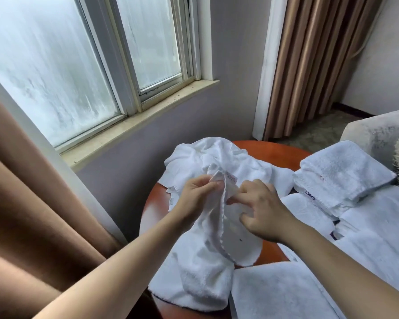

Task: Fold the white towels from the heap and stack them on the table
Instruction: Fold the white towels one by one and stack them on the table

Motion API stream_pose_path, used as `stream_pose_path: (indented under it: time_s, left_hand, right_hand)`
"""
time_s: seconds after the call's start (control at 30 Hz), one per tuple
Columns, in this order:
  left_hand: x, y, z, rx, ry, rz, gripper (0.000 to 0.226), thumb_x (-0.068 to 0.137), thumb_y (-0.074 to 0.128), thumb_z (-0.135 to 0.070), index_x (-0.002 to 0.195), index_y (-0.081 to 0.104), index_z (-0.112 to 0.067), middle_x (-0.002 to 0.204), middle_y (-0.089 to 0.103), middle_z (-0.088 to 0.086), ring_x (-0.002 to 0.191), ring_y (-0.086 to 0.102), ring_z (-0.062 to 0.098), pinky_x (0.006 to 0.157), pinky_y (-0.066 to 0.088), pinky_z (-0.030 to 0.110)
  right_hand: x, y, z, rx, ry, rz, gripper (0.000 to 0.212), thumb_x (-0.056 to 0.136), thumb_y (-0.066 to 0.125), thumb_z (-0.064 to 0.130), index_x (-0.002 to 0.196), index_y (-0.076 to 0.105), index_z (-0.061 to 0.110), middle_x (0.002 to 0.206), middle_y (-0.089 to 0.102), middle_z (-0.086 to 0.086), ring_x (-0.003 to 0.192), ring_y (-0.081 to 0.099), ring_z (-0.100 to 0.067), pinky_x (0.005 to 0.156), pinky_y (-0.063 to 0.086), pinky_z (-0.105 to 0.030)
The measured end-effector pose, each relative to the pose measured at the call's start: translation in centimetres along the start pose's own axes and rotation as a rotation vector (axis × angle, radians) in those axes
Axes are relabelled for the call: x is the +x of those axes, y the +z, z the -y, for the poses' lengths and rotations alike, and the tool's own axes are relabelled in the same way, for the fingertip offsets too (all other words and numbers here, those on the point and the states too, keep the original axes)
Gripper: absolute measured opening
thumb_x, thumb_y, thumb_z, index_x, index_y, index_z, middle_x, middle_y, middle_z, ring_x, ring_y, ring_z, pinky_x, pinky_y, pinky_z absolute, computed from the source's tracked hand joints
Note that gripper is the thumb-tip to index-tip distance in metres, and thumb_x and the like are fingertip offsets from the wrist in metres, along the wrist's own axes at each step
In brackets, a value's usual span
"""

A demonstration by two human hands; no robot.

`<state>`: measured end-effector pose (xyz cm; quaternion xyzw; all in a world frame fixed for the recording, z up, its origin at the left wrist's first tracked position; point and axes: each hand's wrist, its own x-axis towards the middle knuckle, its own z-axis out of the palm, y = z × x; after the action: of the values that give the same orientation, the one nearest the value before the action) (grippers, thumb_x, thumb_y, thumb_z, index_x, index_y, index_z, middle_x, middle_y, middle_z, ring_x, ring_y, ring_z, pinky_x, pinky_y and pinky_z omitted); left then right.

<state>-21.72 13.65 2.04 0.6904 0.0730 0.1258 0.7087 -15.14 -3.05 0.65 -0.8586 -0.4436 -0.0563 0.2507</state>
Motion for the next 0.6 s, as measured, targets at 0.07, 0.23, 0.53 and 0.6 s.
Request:
stream_pose_path:
  time_s: [0.07, 0.23, 0.53, 0.6]
  left_hand:
    - [0.1, -0.5, -0.4, -0.015, 0.011, -0.046, 0.037, 0.074, 0.059, -0.021, 0.085, 0.061, 0.014, 0.074, 0.055, 0.012, 0.064, 0.051, 0.017, 0.054, 0.042, 0.019]
    - [1.1, -2.3, -0.8, -0.075, 0.037, -0.177, 0.045, 0.077, 0.061, -0.028, 0.092, 0.062, 0.014, 0.082, 0.059, 0.015, 0.078, 0.054, 0.023, 0.073, 0.044, 0.033]
    - [2.6, -4.7, -0.8, -0.071, 0.025, -0.238, 0.025, 0.094, 0.058, -0.015, 0.075, 0.062, 0.0, 0.075, 0.054, 0.012, 0.074, 0.049, 0.024, 0.069, 0.038, 0.036]
    - [2.8, -4.8, -1.1, -0.05, 0.045, -0.215, 0.031, 0.093, 0.059, -0.018, 0.077, 0.06, 0.008, 0.077, 0.054, 0.014, 0.074, 0.049, 0.025, 0.069, 0.037, 0.036]
  right_hand:
    - [-0.1, 0.9, 0.2, -0.152, -0.038, 0.047, 0.049, 0.057, 0.041, 0.02, 0.089, 0.075, 0.031, 0.087, 0.052, 0.004, 0.09, 0.054, -0.023, 0.085, 0.023, -0.03]
    - [-0.2, 1.5, -0.4, -0.1, 0.189, 0.247, 0.04, 0.089, 0.027, 0.023, 0.08, 0.064, 0.035, 0.161, -0.003, 0.011, 0.149, -0.007, -0.025, 0.117, 0.002, -0.041]
    - [0.6, -0.2, -2.0, 0.089, 0.399, 0.37, 0.054, 0.07, 0.056, 0.077, 0.071, 0.063, 0.023, 0.131, 0.057, 0.012, 0.125, 0.048, -0.01, 0.101, 0.041, -0.034]
    - [0.8, -0.9, -2.0, 0.172, 0.455, 0.3, 0.052, 0.066, 0.07, 0.064, 0.062, 0.052, 0.015, 0.072, 0.059, 0.011, 0.068, 0.055, -0.009, 0.065, 0.047, -0.029]
